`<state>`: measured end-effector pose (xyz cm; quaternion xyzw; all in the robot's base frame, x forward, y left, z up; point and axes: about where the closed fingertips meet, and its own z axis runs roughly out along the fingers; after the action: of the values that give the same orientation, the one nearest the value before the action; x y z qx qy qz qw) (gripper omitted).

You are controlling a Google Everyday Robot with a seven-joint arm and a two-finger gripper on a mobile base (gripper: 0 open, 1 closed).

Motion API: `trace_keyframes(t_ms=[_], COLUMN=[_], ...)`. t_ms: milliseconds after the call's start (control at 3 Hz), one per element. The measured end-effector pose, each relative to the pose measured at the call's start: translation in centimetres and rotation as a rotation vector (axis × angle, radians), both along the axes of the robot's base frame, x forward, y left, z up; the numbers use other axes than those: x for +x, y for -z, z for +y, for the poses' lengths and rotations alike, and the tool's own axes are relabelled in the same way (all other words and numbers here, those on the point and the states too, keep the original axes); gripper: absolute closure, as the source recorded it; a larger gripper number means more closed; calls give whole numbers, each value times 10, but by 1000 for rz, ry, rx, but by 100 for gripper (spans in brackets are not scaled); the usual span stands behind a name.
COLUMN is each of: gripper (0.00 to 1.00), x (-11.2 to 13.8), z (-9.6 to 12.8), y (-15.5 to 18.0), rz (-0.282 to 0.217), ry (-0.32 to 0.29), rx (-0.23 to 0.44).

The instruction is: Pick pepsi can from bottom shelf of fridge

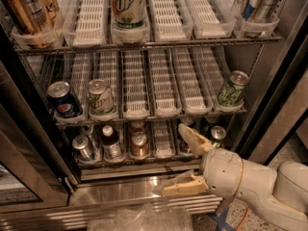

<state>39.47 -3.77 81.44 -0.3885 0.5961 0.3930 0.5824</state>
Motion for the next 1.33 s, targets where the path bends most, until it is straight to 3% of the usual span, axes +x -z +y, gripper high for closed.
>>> trace_keyframes(t_ms=[333, 667, 1333], gripper=[0, 0, 0], x=[3, 13, 15], z=[7, 34, 34], y=[8, 38, 48], rz=[-9, 28, 47], ry=[16, 6, 8], rx=[24, 102, 136])
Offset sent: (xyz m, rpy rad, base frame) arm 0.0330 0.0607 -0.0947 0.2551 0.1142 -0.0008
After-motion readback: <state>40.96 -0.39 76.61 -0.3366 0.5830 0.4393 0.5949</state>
